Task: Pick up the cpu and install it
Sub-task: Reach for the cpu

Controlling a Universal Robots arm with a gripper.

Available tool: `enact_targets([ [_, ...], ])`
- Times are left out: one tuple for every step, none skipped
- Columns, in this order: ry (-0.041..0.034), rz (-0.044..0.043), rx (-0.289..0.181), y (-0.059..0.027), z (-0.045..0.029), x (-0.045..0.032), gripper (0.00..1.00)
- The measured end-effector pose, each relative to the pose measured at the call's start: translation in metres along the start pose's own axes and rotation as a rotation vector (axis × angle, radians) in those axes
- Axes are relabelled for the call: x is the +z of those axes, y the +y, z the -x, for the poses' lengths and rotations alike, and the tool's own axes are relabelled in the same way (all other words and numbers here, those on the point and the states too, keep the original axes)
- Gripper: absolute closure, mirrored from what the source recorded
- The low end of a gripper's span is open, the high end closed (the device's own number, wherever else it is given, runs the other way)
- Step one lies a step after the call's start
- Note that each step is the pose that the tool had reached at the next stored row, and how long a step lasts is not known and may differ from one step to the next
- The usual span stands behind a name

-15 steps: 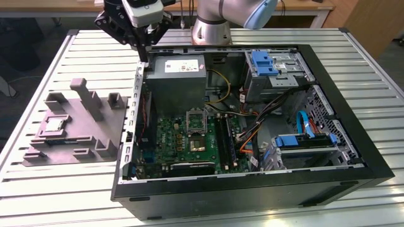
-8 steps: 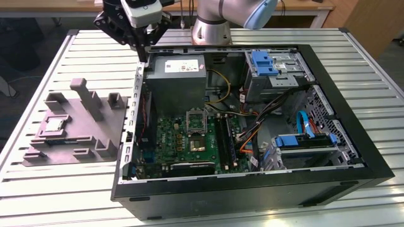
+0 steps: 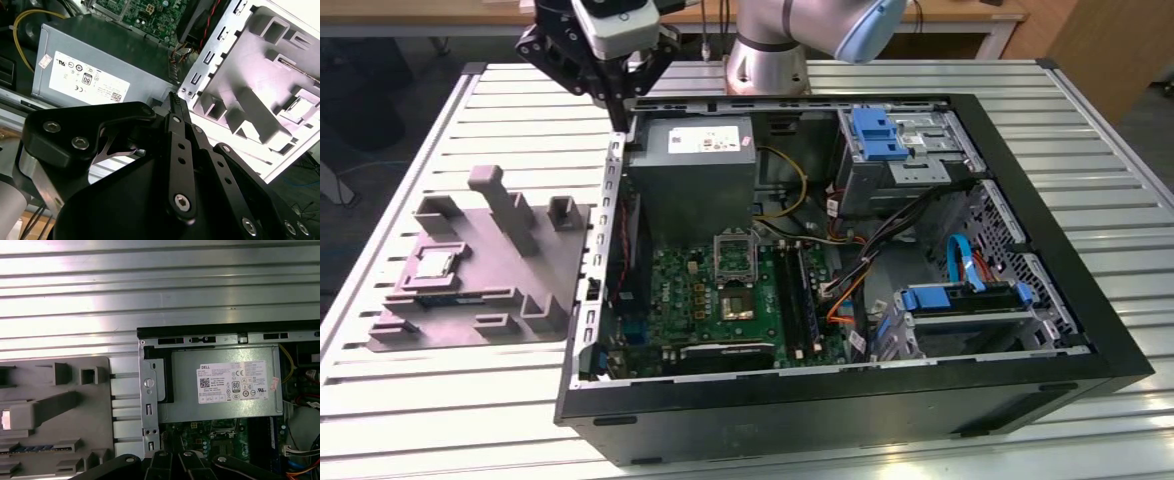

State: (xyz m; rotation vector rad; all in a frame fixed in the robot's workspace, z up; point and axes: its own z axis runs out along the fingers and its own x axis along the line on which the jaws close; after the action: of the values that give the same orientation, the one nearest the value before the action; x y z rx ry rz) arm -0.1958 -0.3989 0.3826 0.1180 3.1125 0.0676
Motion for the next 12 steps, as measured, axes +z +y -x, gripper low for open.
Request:
enact_targets([
  [0.0, 0.0, 0.0, 0.0, -0.0002, 0.0, 0.89],
  [0.0, 0.0, 0.0, 0.0, -0.0005, 0.0001, 0.89],
  [0.0, 0.0, 0.0, -0.0001, -0.0007, 0.0001, 0.89],
  [0.0, 0.0, 0.0, -0.0001, -0.0009, 0.0002, 0.89],
  [0.0, 0.0, 0.0, -0.0001, -0.0011, 0.0002, 0.89],
  [0.0, 0.0, 0.0, -0.0001, -0.0012, 0.0003, 0.89],
  [0.0, 0.0, 0.0, -0.0001, -0.0014, 0.0003, 0.89],
  [0.0, 0.0001, 0.0, -0.0001, -0.0016, 0.0004, 0.89],
  [0.0, 0.0, 0.0, -0.0002, -0.0018, 0.0004, 0.89],
  [0.0, 0.0, 0.0, -0.0002, -0.002, 0.0005, 0.89],
  [0.0, 0.0001, 0.0, -0.0002, -0.0022, 0.0005, 0.89],
  [-0.0001, 0.0001, 0.0, -0.0002, -0.0024, 0.0006, 0.89],
])
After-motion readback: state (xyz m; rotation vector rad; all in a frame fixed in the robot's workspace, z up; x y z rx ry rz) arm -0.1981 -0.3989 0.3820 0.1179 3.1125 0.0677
